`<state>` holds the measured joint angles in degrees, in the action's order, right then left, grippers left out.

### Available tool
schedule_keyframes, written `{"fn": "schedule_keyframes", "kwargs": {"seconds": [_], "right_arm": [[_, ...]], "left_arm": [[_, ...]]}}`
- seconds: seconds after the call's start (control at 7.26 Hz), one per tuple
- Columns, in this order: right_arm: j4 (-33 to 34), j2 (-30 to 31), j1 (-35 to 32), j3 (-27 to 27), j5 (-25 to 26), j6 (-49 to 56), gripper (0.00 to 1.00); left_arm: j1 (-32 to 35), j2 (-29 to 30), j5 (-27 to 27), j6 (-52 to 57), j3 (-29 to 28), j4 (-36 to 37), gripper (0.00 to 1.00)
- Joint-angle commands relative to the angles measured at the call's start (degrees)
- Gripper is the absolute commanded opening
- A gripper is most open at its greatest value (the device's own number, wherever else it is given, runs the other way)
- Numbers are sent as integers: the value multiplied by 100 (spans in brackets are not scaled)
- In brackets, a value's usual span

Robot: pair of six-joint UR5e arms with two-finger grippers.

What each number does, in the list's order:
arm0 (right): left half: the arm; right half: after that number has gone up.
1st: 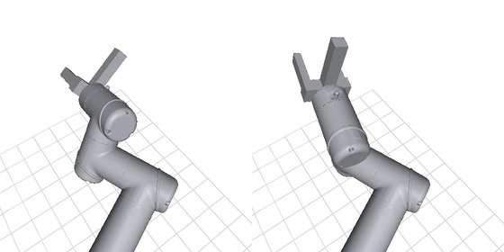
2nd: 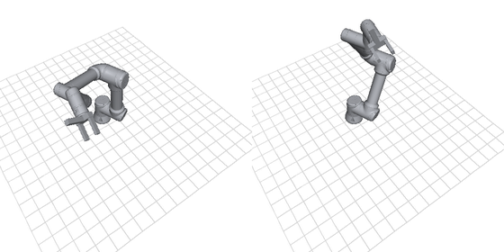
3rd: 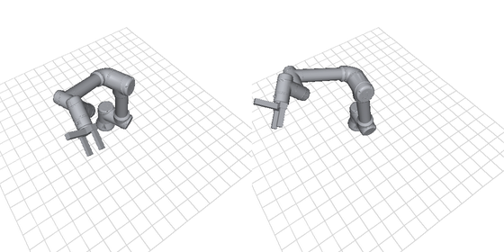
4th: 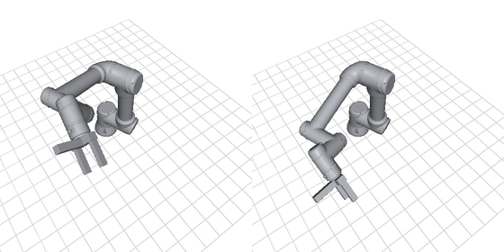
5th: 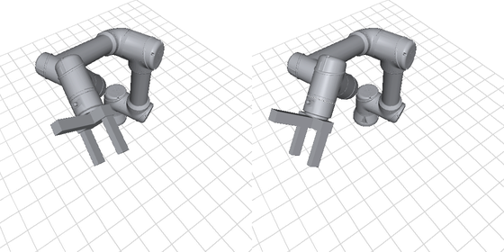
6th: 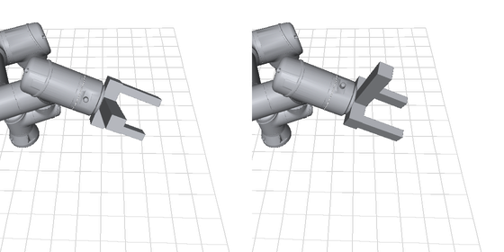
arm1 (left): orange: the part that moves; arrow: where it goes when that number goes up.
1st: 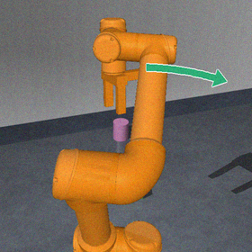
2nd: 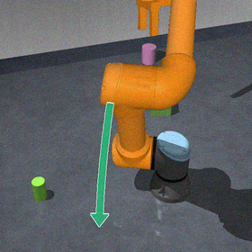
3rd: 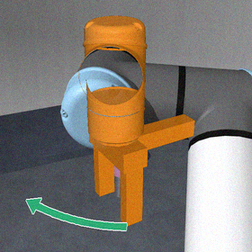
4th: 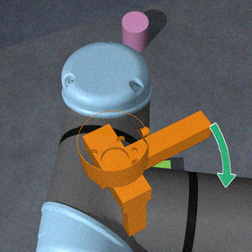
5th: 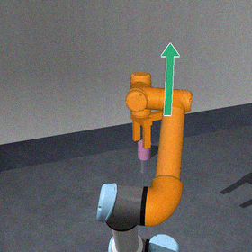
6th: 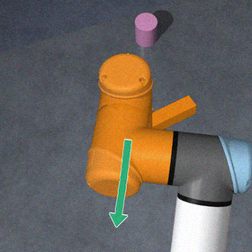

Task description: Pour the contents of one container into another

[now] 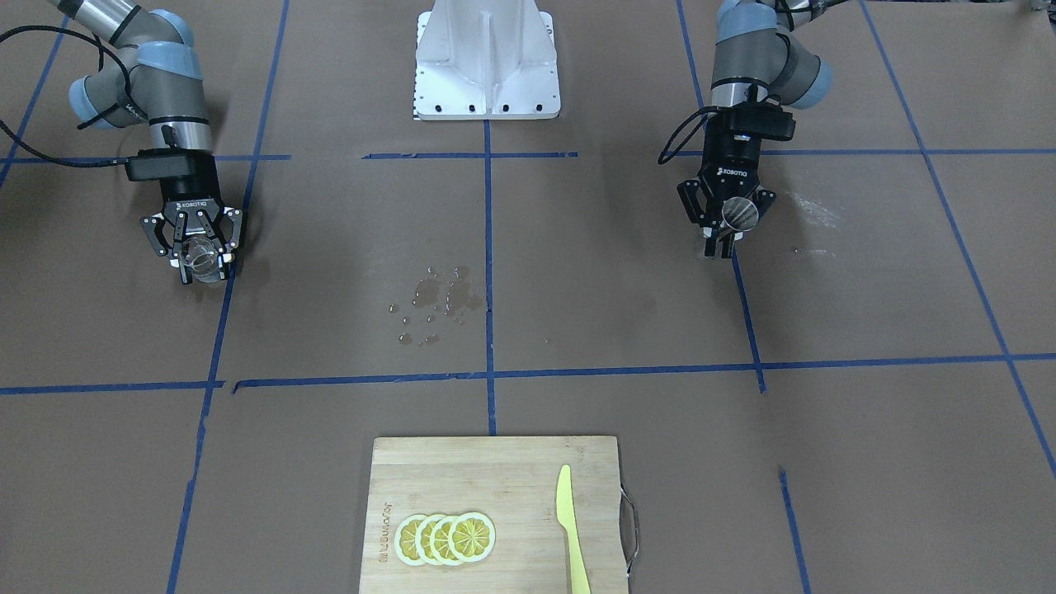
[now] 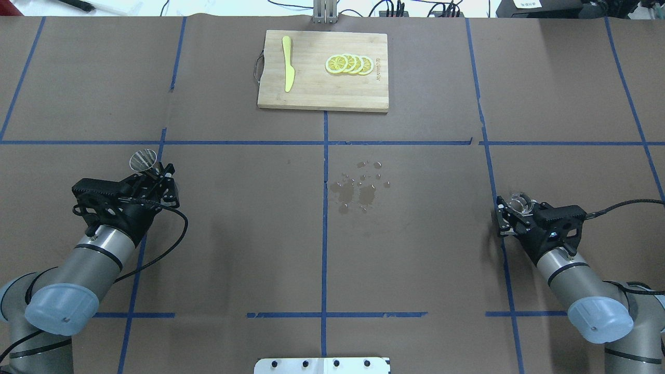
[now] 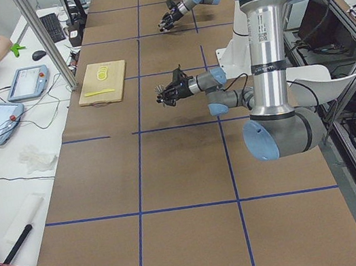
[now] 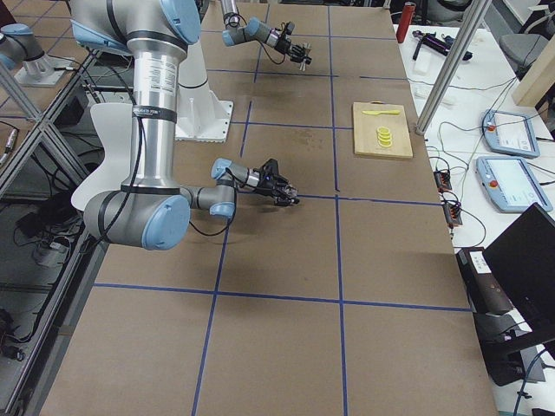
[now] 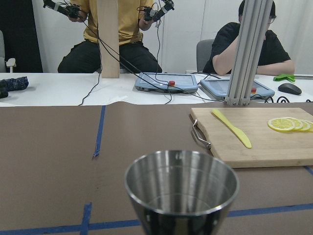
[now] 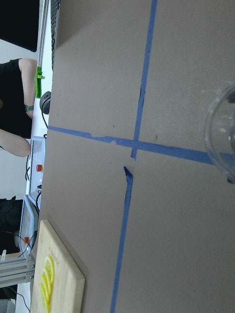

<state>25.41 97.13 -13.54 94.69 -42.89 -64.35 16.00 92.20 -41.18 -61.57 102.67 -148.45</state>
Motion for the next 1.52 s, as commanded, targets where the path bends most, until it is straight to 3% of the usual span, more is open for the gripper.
{"fn": "schedule_keyframes", "kwargs": {"seconds": [0.0, 0.28, 0.41, 0.55, 0.69, 0.96, 1.1, 1.38], "right_arm": [[7, 17, -174, 313, -236, 254, 0], [8, -1, -411, 540, -395, 1070, 0], [8, -1, -604, 786, -753, 1265, 0], [34, -1, -1023, 971, -1487, 1780, 0], [69, -218, -1245, 999, -1738, 2612, 0], [489, -903, -1282, 955, -1749, 2875, 0], [735, -1202, -1274, 998, -1749, 3015, 0], [1847, -1983, -1274, 1321, -1993, 3183, 0]], "left_arm": [[-17, 183, -4, 65, -1, 52, 0], [-88, 927, -39, 712, -141, 62, 0], [-114, 1340, -39, 821, -316, 96, 0], [-210, 1736, -39, 822, -674, 105, 0], [-263, 2071, -39, 831, -896, 97, 0], [-334, 2398, -82, 831, -1030, 201, 0], [-334, 2478, -553, 831, -1047, 228, 0], [-343, 2697, -759, 1154, -1108, 255, 0]]}}
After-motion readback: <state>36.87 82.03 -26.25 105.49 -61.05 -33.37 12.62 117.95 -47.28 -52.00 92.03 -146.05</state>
